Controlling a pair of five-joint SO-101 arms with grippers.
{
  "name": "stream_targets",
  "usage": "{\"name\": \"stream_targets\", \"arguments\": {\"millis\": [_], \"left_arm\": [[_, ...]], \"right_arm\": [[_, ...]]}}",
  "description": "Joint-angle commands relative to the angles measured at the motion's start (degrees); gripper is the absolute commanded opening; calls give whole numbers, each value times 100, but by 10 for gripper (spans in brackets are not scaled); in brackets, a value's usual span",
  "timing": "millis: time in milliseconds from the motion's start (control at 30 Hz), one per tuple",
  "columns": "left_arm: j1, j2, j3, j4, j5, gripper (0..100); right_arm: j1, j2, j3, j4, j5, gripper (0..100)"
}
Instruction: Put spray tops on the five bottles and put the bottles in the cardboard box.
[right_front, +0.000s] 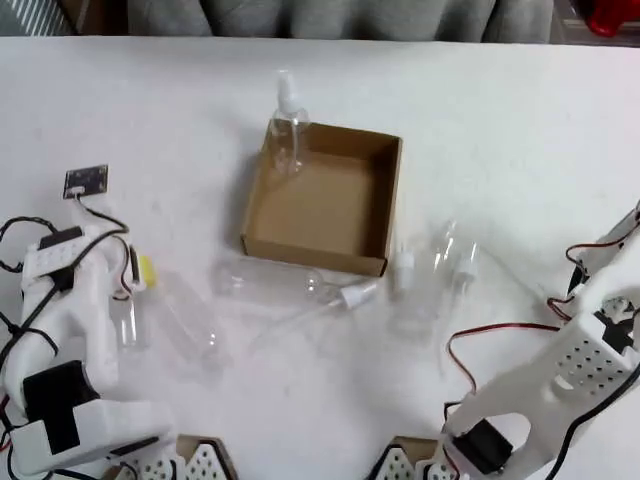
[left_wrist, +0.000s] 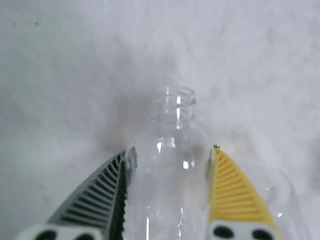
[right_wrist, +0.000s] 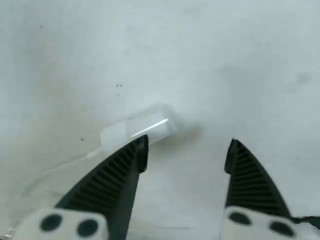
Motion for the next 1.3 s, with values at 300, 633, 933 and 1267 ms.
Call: {"name": "stream_targets", "arguments": {"millis": [300,633,933,1267], "left_arm": [[75,-347,-18,-105,-70,20],[75,-347,-18,-105,-70,20],[75,-347,-18,-105,-70,20],[75,-347,-18,-123,-70,20]], "right_arm": [[-356,154,-281,-233,-1037,223],[-435,725,-281,-716,-1116,223],[-321,725,-791,-259,-949,218],[-136,664,-1758,251,1055,22]]}}
